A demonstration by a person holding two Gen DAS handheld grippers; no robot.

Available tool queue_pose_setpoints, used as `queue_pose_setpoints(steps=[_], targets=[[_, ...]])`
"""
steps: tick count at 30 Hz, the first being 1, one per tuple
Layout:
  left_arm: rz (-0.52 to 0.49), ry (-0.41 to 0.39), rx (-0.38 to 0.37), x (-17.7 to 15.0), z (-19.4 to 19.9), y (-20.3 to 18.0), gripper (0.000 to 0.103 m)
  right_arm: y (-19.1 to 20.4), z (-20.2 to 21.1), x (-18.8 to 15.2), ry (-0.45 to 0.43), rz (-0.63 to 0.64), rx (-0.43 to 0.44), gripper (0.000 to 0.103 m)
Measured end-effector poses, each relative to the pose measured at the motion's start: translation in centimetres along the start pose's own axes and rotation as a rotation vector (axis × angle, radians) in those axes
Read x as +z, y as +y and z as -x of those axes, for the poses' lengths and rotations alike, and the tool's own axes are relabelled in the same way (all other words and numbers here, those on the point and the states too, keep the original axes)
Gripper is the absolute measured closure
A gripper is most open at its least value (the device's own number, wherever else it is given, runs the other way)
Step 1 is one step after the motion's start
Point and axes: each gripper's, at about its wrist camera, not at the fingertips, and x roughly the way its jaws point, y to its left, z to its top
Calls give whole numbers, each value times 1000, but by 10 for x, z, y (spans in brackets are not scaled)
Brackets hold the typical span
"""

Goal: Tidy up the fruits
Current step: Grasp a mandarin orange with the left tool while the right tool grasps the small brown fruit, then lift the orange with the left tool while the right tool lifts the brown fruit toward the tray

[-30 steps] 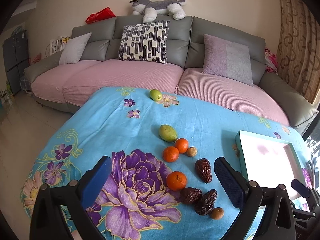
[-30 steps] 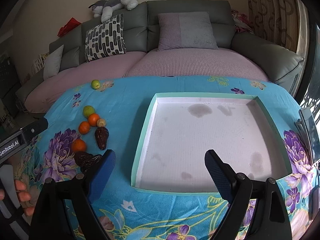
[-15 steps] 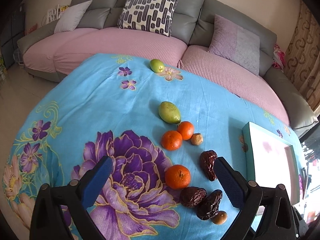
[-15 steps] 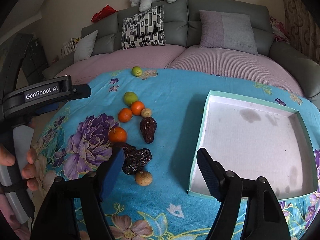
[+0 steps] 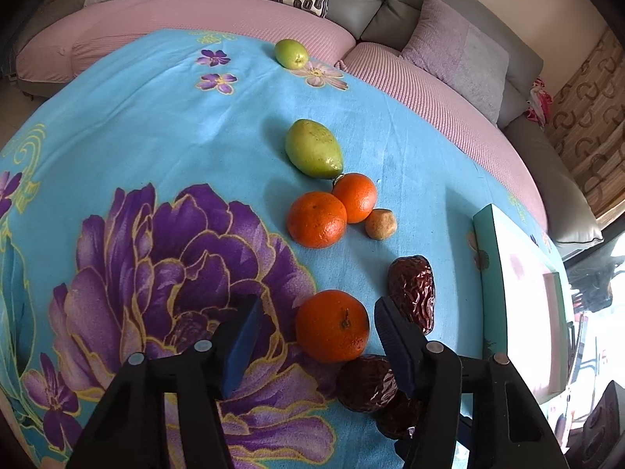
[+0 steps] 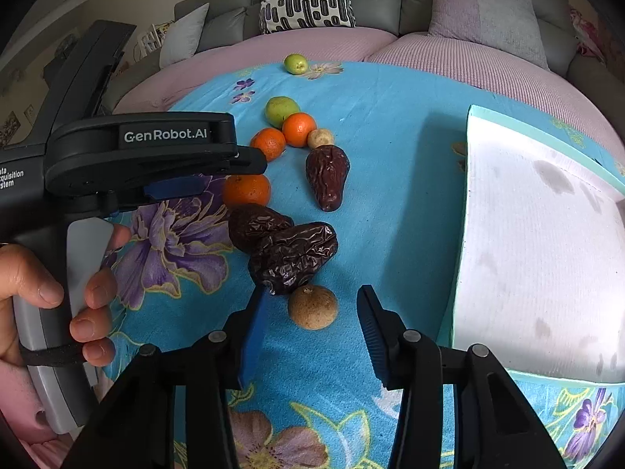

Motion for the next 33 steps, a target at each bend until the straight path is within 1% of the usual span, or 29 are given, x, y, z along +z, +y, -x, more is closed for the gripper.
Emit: queue_pose_setpoints(steps=[1,2,3,6,7,10,15,19,23,27,33], targets=[[-4,-4,0,0,-1,0,46,0,-2,-1,6,1,3,61],[-6,-5,-8,-1,-1,0,49,0,-4,-1,11,1,7,62],[-9,-7,-16,0,-1,0,53,0,-6,-2,15,4,9,66],[-19,-3,-38,-1,-2,-2,61,1,-5,-2,11,16,10,68],[-26,-1,-40,1,-4,-4,62,0,-5,-2,12,16,10,70],[-35,-5,-35,1,-3,-7,63,0,-5,-2,16,15,5,74],[-28,-17,-42,0,0,-6,63,0,-5,-2,19,15,5,74],[4,-34,-50,0,9,2,63,-2,-4,0,7,15,-2,74],[9,-67,-45,0,22,2,63,-7,8,1,-29,-2,-23,74],[-8,-121,-33,1,41,-4,63,-18,28,6,-97,-44,-42,74],[-57,-161,-21,7,58,-28,63,-38,57,24,-192,-89,-114,74]])
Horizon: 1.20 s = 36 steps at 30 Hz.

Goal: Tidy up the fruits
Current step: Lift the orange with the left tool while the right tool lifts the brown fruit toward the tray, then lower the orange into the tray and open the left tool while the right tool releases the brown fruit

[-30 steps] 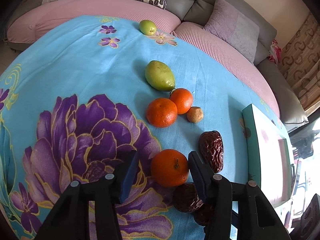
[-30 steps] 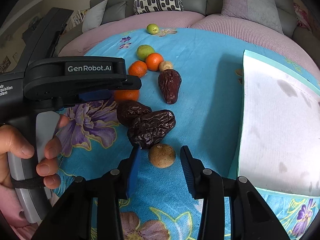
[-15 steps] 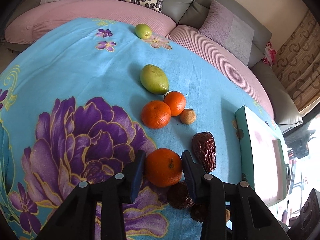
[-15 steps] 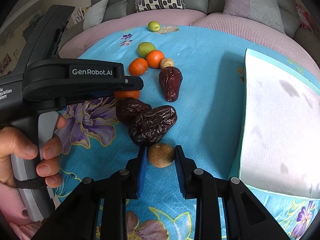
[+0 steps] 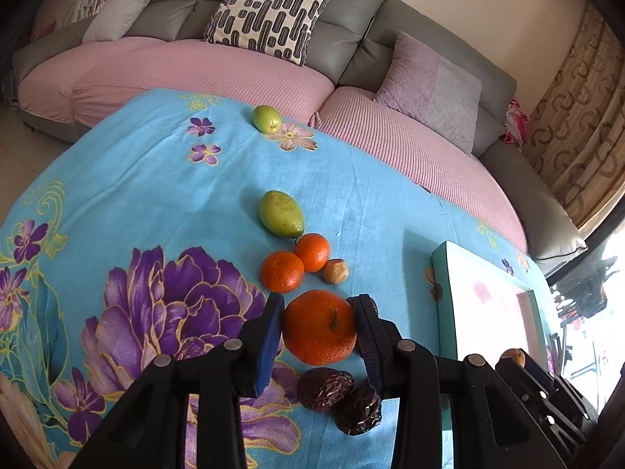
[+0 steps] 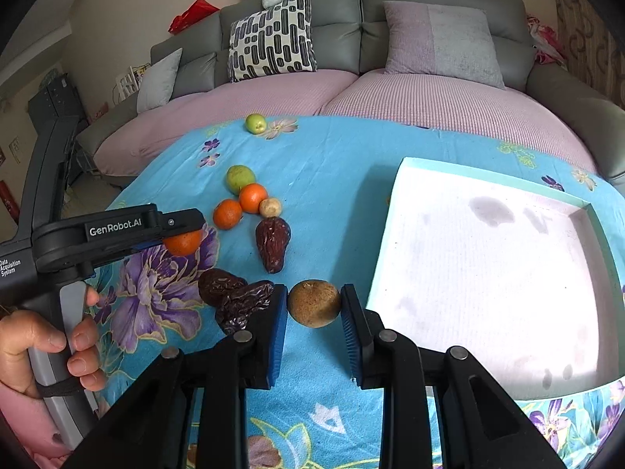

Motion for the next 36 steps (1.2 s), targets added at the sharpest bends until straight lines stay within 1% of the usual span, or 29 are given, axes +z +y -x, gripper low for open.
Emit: queue_pose_setpoints(steps=[8,12,14,19,22,27,29,32,36], targets=[[-82,-23,-7,17,4,-42,63,-38,21,28,-73,-41,-111,74],[-135,-30,-11,20,3,-66,63,-64,24,35,-65,-74,-188,74],[-157,-28,-18,19,0,-79,63,-81,25,37,-70,-112,-197,74],[-227,-17,-48,15,-11,-115,63,-123,24,27,-64,-219,-238,74],[-278,1,-72,8,-18,-140,63,-147,23,17,-51,-281,-281,74],[-352,49,-114,-11,-36,-178,63,-183,31,1,-42,-370,-413,74],[-378,72,-133,-20,-43,-193,63,-193,34,-4,-44,-397,-444,74],[-427,97,-139,-32,-54,-212,63,-206,36,-10,-53,-427,-467,74],[-481,138,-126,-49,-70,-227,63,-220,39,-18,-69,-470,-452,74]])
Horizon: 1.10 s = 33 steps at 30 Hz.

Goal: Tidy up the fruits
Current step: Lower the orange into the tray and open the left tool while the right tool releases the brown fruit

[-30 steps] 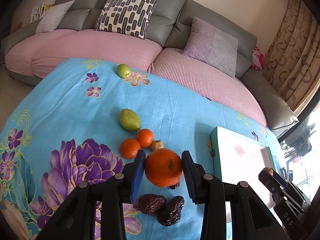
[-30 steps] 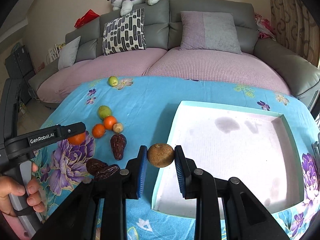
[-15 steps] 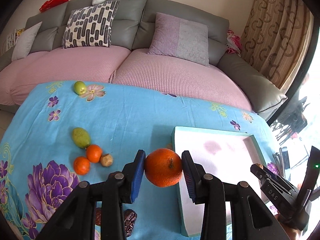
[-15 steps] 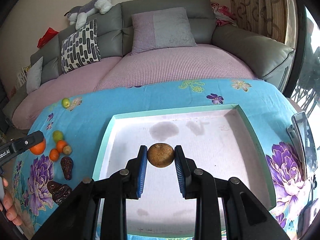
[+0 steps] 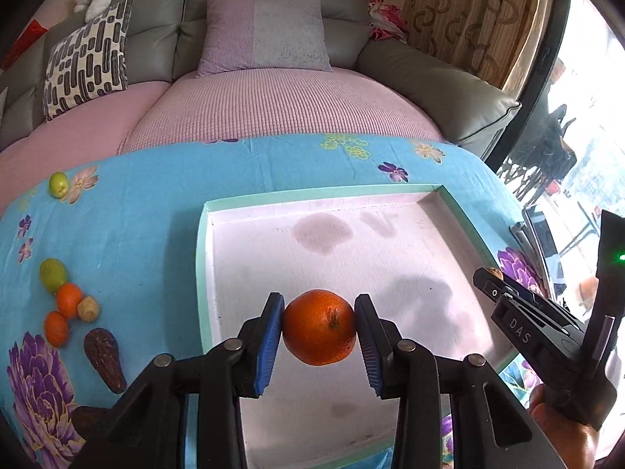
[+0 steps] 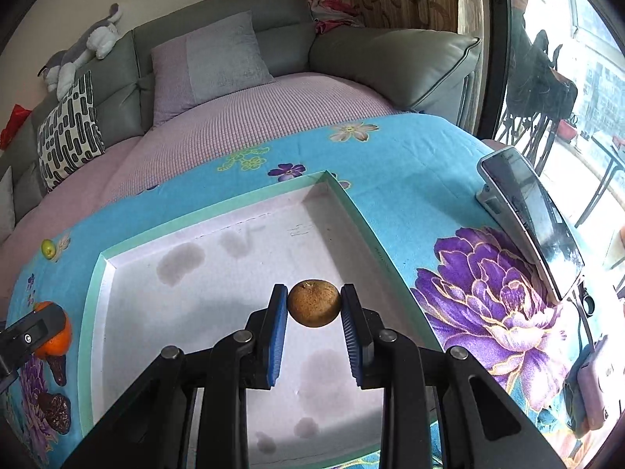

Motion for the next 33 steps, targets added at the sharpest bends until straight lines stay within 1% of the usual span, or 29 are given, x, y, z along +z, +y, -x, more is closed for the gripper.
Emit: queue_pose_setpoints(steps=[4,10,12,16,21,33], targets=[[-16,32,28,-6,-14,-3,63,-8,-9,-4,27,-1,-27,74],[-23,53,56,-11,-24,-4,63,-13,-22,-8,46,-18,15,74],[-31,58,64,-13,-26,-6,63,-13,-27,-10,63,-17,13,74],[-42,71,72,-16,-30,-8,63,-17,-26,-12,63,-36,17,74],[-53,85,78,-19,-33,-9,63,-16,-30,-14,83,-35,22,74],[-62,85,84,-19,-34,-11,63,-13,-32,-15,88,-18,22,74]])
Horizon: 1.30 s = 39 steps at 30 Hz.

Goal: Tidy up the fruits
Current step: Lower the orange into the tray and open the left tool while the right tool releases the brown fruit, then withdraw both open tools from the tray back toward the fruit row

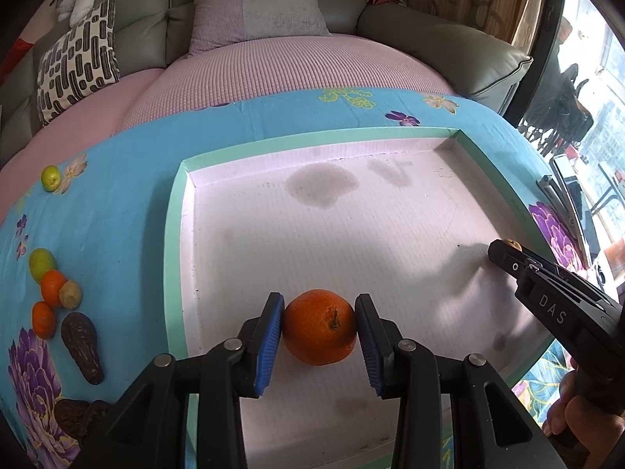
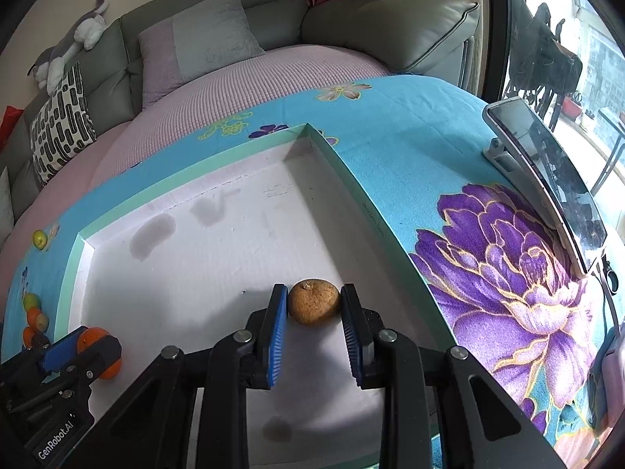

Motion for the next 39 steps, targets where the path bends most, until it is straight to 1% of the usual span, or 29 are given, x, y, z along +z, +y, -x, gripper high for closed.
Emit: queue_pose_setpoints(steps=[8,12,15,16,17,18,19,20,21,23,25,30,36,38,39], targets=[[-1,0,10,1,0,-2,61,2,-1,0,2,15,-11,74],[1,-4,18,1,2,0,56,3,-2,0,3,22,-15,74],[3,-4,13,1,3,1,55,5,-2,0,9,32,-22,73],[2,-6,11,1,4,1,55,5,-2,0,12,32,-24,69],[2,-8,9,1,5,1,52,5,-2,0,14,32,-29,65],[1,-9,7,1,6,1,48,5,-2,0,15,32,-33,59],[2,-11,7,1,7,1,46,5,-2,0,15,33,-35,57],[3,-13,9,1,8,2,44,5,-1,0,16,33,-36,57],[5,-15,10,1,9,2,44,5,-1,0,16,34,-38,56],[15,-18,11,2,12,4,43,5,0,0,16,40,-44,53],[22,-27,15,3,16,6,42,6,2,0,12,43,-45,41],[27,-65,33,5,27,8,34,7,9,2,-9,46,-43,36],[52,-92,68,8,34,17,30,9,13,3,-19,64,-44,35],[61,-101,77,9,36,21,29,9,13,4,-17,65,-46,32],[63,-108,85,9,38,23,28,8,14,3,-16,64,-47,26]])
